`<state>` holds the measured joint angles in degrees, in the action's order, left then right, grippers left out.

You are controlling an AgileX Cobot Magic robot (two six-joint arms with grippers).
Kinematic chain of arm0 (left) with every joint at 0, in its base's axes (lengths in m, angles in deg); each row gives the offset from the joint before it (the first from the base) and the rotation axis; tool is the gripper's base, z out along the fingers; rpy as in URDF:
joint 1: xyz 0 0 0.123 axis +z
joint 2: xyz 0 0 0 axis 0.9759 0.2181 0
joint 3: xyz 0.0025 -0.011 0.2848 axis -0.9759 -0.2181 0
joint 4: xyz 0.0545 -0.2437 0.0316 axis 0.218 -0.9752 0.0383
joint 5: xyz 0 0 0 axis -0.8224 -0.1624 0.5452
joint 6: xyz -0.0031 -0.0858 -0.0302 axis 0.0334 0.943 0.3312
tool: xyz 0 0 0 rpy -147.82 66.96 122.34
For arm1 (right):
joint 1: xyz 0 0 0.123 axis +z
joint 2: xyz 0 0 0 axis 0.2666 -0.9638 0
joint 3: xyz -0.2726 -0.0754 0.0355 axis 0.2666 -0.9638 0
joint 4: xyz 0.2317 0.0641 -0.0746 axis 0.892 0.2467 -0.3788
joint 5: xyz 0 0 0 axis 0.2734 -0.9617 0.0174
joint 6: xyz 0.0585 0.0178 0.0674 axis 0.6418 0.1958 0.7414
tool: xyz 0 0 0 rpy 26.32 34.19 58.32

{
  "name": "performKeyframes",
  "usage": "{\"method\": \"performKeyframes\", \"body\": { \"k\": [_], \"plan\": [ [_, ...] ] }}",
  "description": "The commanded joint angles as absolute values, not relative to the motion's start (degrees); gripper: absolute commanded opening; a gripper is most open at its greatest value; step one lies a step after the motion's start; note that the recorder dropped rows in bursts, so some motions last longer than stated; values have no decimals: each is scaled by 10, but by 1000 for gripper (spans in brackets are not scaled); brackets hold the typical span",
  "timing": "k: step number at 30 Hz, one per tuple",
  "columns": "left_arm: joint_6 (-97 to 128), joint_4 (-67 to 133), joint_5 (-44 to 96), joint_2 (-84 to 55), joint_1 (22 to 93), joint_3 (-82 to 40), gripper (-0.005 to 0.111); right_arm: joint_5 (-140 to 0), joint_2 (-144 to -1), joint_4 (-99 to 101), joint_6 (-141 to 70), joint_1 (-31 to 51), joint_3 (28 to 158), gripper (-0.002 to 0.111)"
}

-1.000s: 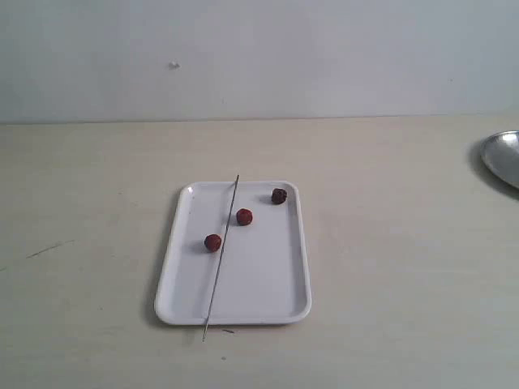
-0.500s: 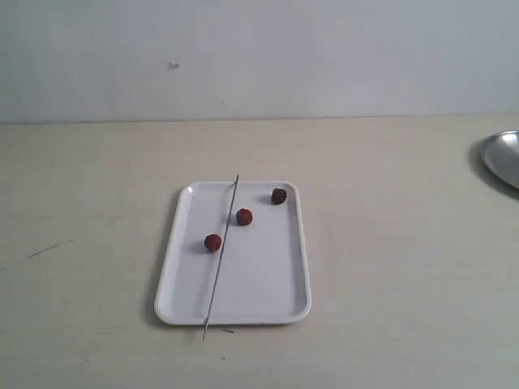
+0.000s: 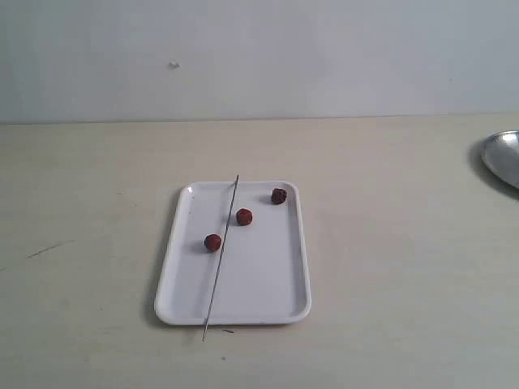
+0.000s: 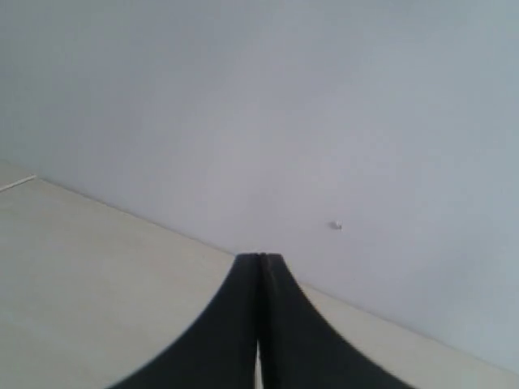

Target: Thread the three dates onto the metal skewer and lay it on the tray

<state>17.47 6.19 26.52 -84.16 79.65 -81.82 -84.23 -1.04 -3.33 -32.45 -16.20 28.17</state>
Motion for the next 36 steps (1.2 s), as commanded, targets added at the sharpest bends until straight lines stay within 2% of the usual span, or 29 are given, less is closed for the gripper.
{"method": "performKeyframes", "body": {
  "k": [1,7,13,19,26,28,32,36],
  "plan": [
    [196,28,290,-845,798,-817,0,-837,-6,-35,-324,-161,279,0],
    [353,29,335,-845,798,-809,0,-837,-6,-35,-324,-161,279,0],
    [346,73,314,-776,798,-692,0,-837,-6,-34,-324,-161,279,0],
    [316,186,106,-537,798,-503,0,-837,-6,-34,-324,-161,279,0],
    [208,131,-174,-257,781,-326,0,-837,-6,-34,-324,-161,279,0],
    [169,107,-216,-198,758,-293,0,-837,-6,-34,-324,-161,279,0],
    [201,159,-214,-68,619,-243,0,-837,-6,-34,-324,-161,279,0],
    [329,289,-180,28,467,-210,0,-837,-6,-34,-324,-161,279,0]
  ]
}}
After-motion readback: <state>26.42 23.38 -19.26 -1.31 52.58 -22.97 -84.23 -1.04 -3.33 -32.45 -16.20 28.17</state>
